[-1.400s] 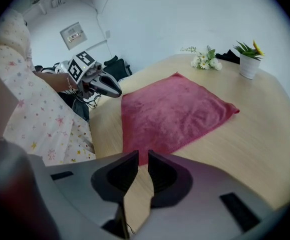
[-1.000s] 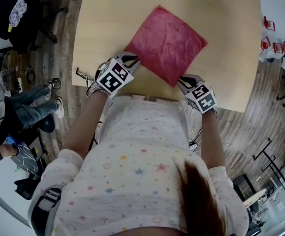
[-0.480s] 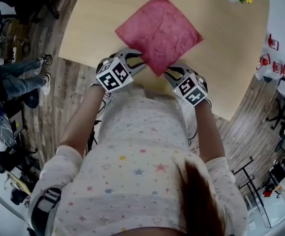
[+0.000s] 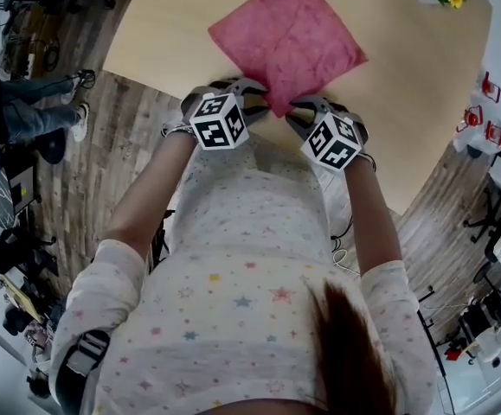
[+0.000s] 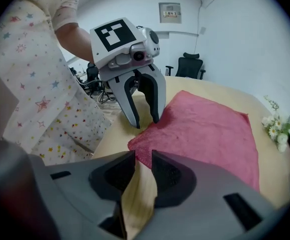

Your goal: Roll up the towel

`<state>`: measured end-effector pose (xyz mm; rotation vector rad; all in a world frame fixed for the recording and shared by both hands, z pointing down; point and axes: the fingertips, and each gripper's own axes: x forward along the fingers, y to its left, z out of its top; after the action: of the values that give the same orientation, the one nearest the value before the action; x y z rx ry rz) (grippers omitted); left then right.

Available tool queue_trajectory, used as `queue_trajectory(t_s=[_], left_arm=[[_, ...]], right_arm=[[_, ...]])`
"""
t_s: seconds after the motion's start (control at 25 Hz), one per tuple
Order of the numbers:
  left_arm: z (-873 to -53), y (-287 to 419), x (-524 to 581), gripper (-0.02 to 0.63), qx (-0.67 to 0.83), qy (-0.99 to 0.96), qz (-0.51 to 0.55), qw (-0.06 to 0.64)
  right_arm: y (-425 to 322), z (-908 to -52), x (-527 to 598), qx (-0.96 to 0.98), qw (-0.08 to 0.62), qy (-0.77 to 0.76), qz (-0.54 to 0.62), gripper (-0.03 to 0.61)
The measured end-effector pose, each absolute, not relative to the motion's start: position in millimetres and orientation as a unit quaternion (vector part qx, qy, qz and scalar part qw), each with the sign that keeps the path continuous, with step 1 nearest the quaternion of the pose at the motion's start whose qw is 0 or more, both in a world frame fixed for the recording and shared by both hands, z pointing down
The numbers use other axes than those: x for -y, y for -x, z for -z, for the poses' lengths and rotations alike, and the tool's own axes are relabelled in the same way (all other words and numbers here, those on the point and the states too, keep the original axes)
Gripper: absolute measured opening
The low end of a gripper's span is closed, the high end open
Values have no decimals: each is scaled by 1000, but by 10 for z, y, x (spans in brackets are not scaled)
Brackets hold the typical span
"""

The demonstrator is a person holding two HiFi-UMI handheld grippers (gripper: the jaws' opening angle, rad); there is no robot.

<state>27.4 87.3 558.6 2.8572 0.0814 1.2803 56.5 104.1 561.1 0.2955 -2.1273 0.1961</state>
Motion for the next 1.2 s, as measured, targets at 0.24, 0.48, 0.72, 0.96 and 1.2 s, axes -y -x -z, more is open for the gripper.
queue_trajectory(t_s=[0.24, 0.48, 0.72, 0.96, 1.2], left_arm=[[-5663, -317, -901, 123, -40, -905, -423, -13], [-5673, -339, -984, 50, -55, -908, -415, -26], [-5675, -274, -1152, 32, -54, -905, -422, -21], [-5609, -178, -1293, 32, -72, -902, -416, 90], [-5536, -163, -981, 34, -34, -905, -402, 131]], right_arm=[[-539, -5630, -983, 870, 470, -122, -83, 84], [-576, -5645, -1016, 870, 472, -108, -89, 31], [-590, -5637, -1295, 869, 476, -75, -114, 27], [-542, -5510, -1354, 871, 437, -64, -213, 25], [-558, -5471, -983, 874, 413, -114, -230, 43]])
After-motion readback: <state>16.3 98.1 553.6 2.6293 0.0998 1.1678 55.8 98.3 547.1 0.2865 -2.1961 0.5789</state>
